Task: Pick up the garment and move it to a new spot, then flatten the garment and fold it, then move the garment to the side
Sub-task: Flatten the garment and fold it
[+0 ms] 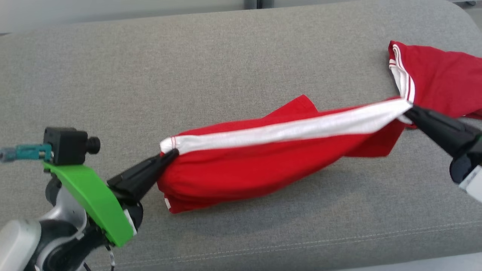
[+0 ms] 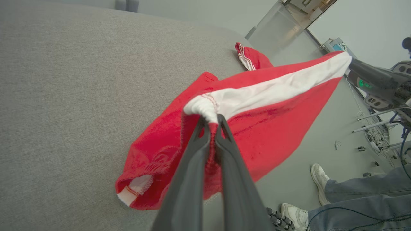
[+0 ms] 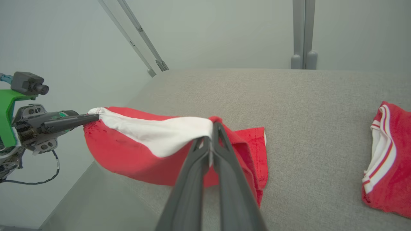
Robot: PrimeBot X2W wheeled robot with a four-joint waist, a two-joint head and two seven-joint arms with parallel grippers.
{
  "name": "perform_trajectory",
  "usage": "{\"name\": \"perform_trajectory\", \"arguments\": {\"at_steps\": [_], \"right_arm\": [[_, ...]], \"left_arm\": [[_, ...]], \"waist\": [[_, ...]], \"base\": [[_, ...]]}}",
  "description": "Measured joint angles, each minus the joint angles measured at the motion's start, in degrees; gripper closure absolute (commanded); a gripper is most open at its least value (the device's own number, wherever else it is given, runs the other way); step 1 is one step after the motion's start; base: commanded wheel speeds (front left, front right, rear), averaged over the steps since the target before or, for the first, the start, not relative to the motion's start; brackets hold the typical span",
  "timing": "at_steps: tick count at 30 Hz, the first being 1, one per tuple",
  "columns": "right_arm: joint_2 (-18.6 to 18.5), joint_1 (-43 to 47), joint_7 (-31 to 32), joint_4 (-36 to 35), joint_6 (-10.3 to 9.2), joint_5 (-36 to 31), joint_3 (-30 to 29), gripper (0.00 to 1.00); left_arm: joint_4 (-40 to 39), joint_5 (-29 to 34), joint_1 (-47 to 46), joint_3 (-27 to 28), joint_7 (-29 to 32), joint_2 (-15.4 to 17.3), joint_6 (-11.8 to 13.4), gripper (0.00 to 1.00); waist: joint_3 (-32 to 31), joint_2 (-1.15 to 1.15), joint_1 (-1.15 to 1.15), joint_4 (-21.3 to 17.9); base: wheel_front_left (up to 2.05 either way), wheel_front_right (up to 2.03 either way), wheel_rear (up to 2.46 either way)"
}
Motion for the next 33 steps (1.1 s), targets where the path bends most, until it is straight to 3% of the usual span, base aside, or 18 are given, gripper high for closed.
{"name": "perform_trajectory", "arguments": {"at_steps": [4,8,14,19,25,28,30,33], "right_arm": [[6.4,-11.1,2.0,4.6,-1.3,-1.1,-0.5,1.0],[14.1,-25.3,1.9,12.0,-4.46,-4.6,-3.1,1.0],[22.9,-47.0,-2.0,21.5,-5.59,-15.7,-5.6,1.0],[28.0,-58.5,-4.7,24.0,-5.57,-20.9,-4.1,1.0],[30.7,-54.7,-5.3,22.8,-4.93,-23.2,4.0,1.0],[30.4,-46.1,-8.8,22.5,-2.97,-23.3,6.0,1.0],[30.5,-42.3,-10.2,22.7,-2.92,-23.2,6.3,1.0],[29.6,-30.8,-13.5,23.9,-2.41,-23.1,7.8,1.0]], "left_arm": [[7.5,0.2,-11.8,-0.5,2.6,-0.9,0.0,1.0],[16.4,3.8,-25.4,-0.4,1.8,-6.6,0.1,1.0],[23.8,15.2,-44.1,0.3,-6.1,-12.6,0.3,1.0],[24.8,17.7,-52.2,1.7,-13.2,-17.1,-1.1,1.0],[26.4,19.6,-46.9,-0.8,-16.8,-13.7,-6.1,1.0],[27.9,20.1,-40.6,-1.0,-21.4,-12.8,-9.0,1.0],[28.7,21.7,-38.4,-1.7,-22.9,-11.7,-10.3,1.0],[31.0,22.2,-31.1,-1.0,-28.0,-11.3,-10.6,1.0]], "waist": [[2.9,0.0,0.0,0.5],[5.8,0.0,0.0,1.7],[10.4,0.0,0.0,3.7],[14.5,0.0,0.0,4.8],[19.6,0.0,0.01,4.9],[21.9,0.0,0.01,4.4],[22.5,0.0,0.01,4.1],[23.4,0.0,0.01,3.0]], "base": [[0.0,0.0,0.0],[0.0,0.0,0.0],[0.0,0.0,0.0],[0.0,0.0,0.0],[0.0,0.0,0.0],[0.0,0.0,0.0],[0.0,0.0,0.0],[0.0,0.0,0.0]]}}
